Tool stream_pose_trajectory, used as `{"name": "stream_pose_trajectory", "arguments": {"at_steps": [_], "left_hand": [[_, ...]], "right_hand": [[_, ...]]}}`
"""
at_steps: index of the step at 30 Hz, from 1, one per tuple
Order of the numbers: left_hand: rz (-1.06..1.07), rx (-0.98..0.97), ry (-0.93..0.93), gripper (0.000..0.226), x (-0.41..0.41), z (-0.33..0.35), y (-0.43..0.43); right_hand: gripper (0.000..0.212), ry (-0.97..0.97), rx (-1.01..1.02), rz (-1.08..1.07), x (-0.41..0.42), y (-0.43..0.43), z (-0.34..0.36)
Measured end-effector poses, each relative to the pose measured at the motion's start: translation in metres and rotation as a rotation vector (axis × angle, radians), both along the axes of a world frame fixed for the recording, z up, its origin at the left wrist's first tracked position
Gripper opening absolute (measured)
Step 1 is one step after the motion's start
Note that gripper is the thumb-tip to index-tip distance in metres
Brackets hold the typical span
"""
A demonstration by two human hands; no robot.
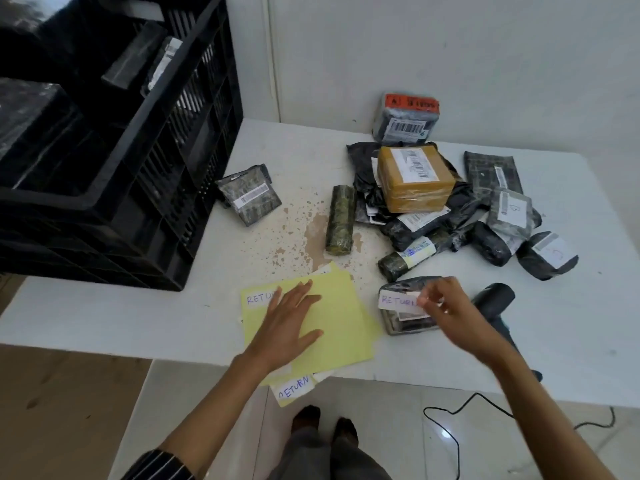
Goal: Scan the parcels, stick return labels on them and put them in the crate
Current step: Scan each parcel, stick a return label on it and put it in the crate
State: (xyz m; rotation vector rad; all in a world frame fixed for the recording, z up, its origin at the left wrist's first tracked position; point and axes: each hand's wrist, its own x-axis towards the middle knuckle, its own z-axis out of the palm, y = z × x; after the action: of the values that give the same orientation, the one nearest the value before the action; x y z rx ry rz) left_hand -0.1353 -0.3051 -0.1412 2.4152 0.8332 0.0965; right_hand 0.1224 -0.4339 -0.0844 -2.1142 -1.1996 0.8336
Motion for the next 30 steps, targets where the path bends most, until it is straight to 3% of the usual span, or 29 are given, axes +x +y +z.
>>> {"name": "stream_pose_trajectory", "arguments": {"at_steps": [12, 16, 20, 24, 30], "left_hand": [[-0.075, 0.014, -0.04, 0.078, 0.112, 0.003, -0.045], [-0.104, 0.029, -0.048, 0.073, 0.123, -0.003, -0.051], [-0.093, -0.005, -0.035, 0.071, 0.127, -0.009, -0.056], [-0.049, -0.078, -0.083, 0.073, 0.126, -0.012, -0.055], [0.053, -0.241, -0.183, 0.08, 0.124, -0.012, -0.054]], "right_hand": [[0.029, -0.07, -0.193, 0.179, 0.062, 0.02, -0.025], [0.018, -0.159, -0.156, 0.143, 0.058, 0.024, -0.038], [0.008, -0.396, -0.026, 0.053, 0.042, 0.019, -0.052], [0.046, -0.551, 0.054, -0.139, 0.023, 0.01, -0.067], [0.086, -0.484, -0.011, -0.337, 0.0, 0.019, -0.072]]}}
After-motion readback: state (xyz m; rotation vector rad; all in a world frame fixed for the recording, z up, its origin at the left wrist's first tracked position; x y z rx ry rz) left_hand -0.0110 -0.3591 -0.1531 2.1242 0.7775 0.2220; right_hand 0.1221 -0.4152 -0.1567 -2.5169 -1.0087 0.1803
